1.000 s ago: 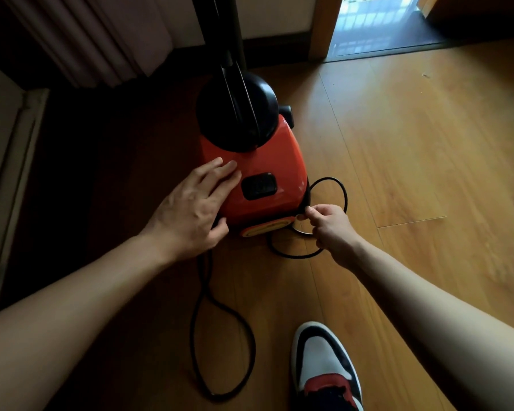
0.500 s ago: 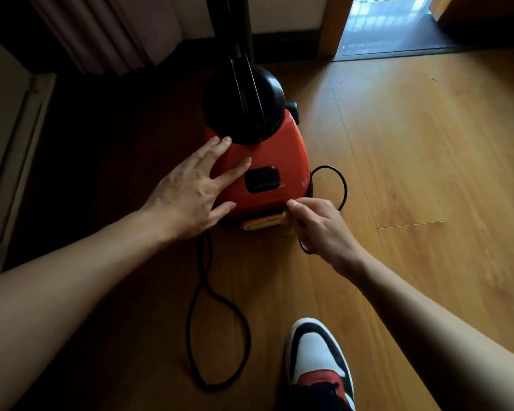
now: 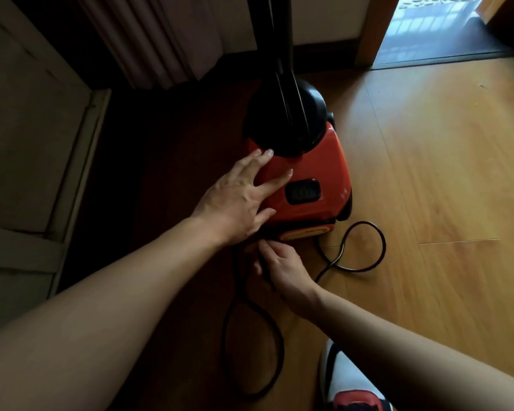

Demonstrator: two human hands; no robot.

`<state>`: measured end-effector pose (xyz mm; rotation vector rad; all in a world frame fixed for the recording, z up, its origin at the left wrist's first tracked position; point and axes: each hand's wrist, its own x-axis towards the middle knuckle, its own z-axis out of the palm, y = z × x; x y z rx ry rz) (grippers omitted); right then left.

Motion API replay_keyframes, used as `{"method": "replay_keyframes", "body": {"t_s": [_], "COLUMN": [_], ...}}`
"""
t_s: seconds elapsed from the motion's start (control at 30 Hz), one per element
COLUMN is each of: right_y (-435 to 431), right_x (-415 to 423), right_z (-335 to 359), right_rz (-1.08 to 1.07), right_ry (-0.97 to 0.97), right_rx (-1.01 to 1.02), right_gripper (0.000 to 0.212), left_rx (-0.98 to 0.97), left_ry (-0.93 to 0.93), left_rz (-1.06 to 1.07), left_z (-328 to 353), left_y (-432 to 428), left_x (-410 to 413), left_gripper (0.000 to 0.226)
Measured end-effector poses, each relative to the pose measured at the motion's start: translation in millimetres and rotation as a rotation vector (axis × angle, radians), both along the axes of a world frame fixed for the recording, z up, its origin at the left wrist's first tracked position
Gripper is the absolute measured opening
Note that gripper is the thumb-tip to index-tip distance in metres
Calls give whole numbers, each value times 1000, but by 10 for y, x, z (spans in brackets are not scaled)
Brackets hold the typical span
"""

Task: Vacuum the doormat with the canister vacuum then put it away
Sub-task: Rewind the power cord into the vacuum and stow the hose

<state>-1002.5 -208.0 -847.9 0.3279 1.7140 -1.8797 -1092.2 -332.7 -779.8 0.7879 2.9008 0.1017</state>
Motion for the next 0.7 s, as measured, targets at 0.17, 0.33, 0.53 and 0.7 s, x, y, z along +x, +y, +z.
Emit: {"method": "replay_keyframes", "body": {"t_s": [0.17, 0.33, 0.53, 0.7], "right_y": [-13, 482, 1106, 1454], "right_x": [-107, -155, -286, -540], "right_z": [-380, -596, -523, -438], "right_rz": [-30, -85, 20, 359], "right_ry": [-216, -256, -178, 138], "right_rx": [22, 129, 192, 789], "right_gripper": [44, 38, 21, 25], "left_rx": [61, 92, 125, 106], "left_ry": [31, 31, 44, 56], "left_rz": [5, -8, -20, -36], "left_z": [-98, -156, -182, -179], "left_y": [-5, -50, -87, -111], "left_x": [48, 19, -11, -22], "left_gripper": [72, 75, 77, 79]}}
